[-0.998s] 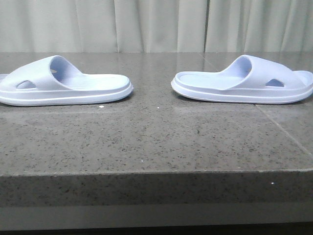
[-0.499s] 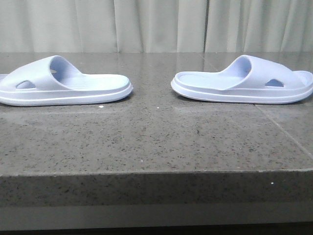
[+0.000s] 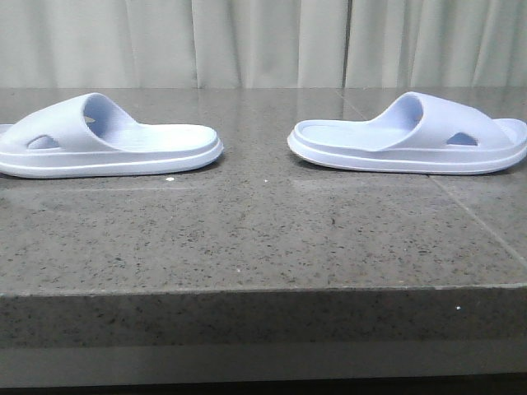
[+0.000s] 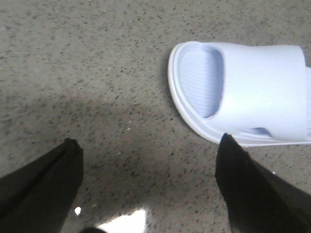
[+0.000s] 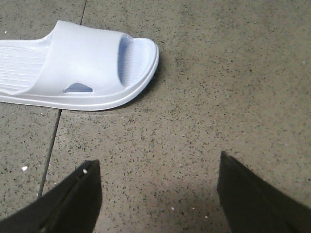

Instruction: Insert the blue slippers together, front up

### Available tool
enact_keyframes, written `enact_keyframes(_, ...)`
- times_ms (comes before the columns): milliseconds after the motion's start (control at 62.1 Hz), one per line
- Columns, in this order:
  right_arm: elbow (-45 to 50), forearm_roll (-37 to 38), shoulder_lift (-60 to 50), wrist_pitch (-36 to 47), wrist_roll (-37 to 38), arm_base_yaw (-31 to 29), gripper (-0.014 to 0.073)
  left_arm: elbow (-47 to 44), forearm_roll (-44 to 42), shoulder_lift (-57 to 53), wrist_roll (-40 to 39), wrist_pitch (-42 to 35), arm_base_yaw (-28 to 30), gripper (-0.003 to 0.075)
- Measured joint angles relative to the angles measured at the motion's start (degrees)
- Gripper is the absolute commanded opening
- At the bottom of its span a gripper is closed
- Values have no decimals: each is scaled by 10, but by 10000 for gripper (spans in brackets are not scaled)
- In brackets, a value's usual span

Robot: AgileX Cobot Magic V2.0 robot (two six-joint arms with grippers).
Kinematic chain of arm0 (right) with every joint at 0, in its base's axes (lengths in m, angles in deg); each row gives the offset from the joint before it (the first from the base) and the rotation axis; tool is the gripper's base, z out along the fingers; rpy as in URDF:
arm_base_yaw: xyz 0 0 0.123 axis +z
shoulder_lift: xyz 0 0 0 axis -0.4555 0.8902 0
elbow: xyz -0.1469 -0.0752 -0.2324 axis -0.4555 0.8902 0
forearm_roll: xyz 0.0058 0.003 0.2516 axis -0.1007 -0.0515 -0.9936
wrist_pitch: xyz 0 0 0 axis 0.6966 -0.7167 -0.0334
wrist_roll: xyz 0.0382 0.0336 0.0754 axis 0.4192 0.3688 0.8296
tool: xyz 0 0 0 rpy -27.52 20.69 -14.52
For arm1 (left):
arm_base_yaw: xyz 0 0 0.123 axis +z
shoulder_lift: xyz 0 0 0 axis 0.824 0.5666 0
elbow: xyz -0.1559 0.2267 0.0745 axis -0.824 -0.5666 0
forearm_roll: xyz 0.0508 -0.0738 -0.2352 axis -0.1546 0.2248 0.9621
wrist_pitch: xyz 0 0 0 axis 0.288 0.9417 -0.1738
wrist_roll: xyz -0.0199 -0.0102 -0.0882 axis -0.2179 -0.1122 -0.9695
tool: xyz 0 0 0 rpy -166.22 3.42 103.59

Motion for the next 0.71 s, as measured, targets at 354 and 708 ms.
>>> enact_keyframes(354, 0, 0, 0, 0, 0, 0, 528, 54, 187, 167, 118, 11, 10, 507)
enact_keyframes(708, 0, 0, 0, 0, 0, 0, 528, 97, 204, 244, 124, 14, -9, 349)
